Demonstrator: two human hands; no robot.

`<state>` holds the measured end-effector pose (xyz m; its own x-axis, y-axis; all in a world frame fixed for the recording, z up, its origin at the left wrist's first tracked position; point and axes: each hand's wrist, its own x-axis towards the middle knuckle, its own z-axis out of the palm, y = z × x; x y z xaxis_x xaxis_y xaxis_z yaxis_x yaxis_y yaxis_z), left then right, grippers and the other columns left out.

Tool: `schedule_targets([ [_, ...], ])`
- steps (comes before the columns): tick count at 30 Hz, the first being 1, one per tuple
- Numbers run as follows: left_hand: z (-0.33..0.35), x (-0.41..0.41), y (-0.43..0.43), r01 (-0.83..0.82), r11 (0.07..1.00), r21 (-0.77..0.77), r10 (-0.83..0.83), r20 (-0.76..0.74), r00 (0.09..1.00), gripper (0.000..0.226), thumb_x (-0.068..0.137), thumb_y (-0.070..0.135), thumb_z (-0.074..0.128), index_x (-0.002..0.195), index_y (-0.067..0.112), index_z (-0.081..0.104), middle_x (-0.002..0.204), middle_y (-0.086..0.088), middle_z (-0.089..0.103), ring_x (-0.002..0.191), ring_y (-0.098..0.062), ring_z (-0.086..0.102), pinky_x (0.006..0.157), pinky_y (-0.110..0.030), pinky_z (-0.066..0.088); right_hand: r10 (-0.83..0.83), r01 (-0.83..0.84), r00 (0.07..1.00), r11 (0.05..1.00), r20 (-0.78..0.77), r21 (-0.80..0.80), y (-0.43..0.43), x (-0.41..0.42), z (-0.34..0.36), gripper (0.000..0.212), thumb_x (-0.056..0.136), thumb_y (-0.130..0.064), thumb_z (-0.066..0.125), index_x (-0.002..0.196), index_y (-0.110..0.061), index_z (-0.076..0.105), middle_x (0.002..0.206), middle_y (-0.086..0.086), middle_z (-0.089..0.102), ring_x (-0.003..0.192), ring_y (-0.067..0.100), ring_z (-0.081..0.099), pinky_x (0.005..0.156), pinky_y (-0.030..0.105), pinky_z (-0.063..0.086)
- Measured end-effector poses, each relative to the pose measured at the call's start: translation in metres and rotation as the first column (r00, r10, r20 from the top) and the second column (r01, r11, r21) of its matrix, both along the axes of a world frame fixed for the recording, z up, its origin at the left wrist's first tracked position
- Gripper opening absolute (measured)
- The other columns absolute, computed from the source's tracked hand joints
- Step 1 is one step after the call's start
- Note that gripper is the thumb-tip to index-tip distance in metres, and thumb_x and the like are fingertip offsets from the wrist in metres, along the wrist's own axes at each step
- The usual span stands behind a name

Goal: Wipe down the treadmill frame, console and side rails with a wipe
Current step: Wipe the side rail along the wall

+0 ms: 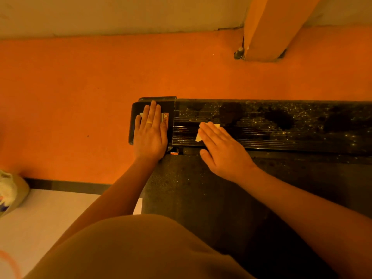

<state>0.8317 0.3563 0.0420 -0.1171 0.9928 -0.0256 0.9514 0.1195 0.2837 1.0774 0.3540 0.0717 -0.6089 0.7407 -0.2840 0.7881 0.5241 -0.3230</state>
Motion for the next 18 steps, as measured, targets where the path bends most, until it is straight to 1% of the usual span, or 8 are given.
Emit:
schedule_targets([
  [3, 0.0, 0.0, 0.0, 0.001, 1.0, 0.001, -0.001, 0.003, 1.0, 0.06, 0.107, 0.041, 0.014, 0.159, 0.012, 0.025, 0.167, -0.006, 0.019, 0.155, -0.021, 0.01, 0.126, -0.046, 0.008, -0.043, 0.043, 0.999, 0.999, -0.011, -0.007, -0.001, -0.006, 0.003, 0.068, 0.102, -0.049, 0.02, 0.159, -0.012, 0.012, 0.167, 0.007, 0.005, 0.154, 0.019, -0.002, 0.124, 0.035, -0.002],
  [8, -0.001, -0.001, 0.0, -0.001, 1.0, 0.008, 0.0, 0.004, 1.0, 0.059, 0.107, 0.039, 0.015, 0.158, 0.012, 0.026, 0.166, -0.006, 0.02, 0.155, -0.021, 0.01, 0.126, -0.045, 0.008, -0.062, 0.061, 0.998, 0.998, -0.032, -0.016, 0.003, -0.03, 0.002, 0.069, 0.102, -0.049, 0.02, 0.159, -0.012, 0.01, 0.167, 0.006, 0.001, 0.154, 0.018, -0.004, 0.124, 0.035, -0.004],
  [11, -0.001, 0.0, -0.001, 0.002, 1.0, 0.005, -0.002, 0.007, 1.0, 0.058, 0.107, 0.038, 0.017, 0.159, 0.013, 0.024, 0.167, -0.004, 0.018, 0.155, -0.02, 0.008, 0.126, -0.044, 0.007, -0.041, 0.041, 0.999, 0.999, -0.031, -0.003, 0.002, -0.001, 0.0, 0.066, 0.103, -0.048, 0.02, 0.159, -0.013, 0.013, 0.167, 0.004, 0.006, 0.154, 0.016, -0.001, 0.124, 0.034, -0.002],
  [13, 0.0, 0.0, -0.001, -0.001, 1.0, 0.004, 0.001, 0.012, 1.0, 0.058, 0.107, 0.038, 0.017, 0.159, 0.013, 0.024, 0.167, -0.004, 0.017, 0.155, -0.019, 0.007, 0.126, -0.043, 0.006, -0.087, 0.087, 0.996, 0.996, -0.022, -0.001, -0.002, 0.031, -0.001, 0.067, 0.102, -0.049, 0.018, 0.159, -0.013, 0.015, 0.166, 0.004, 0.008, 0.154, 0.016, 0.001, 0.125, 0.036, 0.003],
  [15, 0.0, 0.0, -0.001, -0.002, 1.0, 0.01, 0.002, 0.012, 1.0, 0.058, 0.107, 0.037, 0.018, 0.159, 0.012, 0.024, 0.167, -0.005, 0.018, 0.155, -0.02, 0.009, 0.126, -0.043, 0.006, -0.129, 0.13, 0.991, 0.992, 0.015, -0.007, -0.005, 0.052, 0.002, 0.069, 0.1, -0.051, 0.015, 0.158, -0.014, 0.015, 0.166, 0.003, 0.007, 0.153, 0.016, 0.0, 0.126, 0.039, 0.007],
  [18, 0.001, 0.001, -0.001, -0.006, 1.0, 0.013, 0.006, 0.01, 1.0, 0.058, 0.107, 0.036, 0.018, 0.159, 0.012, 0.024, 0.167, -0.005, 0.018, 0.155, -0.02, 0.009, 0.126, -0.043, 0.006, -0.169, 0.169, 0.986, 0.986, -0.011, -0.003, -0.006, 0.038, 0.004, 0.071, 0.1, -0.052, 0.016, 0.158, -0.011, 0.017, 0.165, 0.006, 0.009, 0.153, 0.018, 0.001, 0.124, 0.036, -0.001],
])
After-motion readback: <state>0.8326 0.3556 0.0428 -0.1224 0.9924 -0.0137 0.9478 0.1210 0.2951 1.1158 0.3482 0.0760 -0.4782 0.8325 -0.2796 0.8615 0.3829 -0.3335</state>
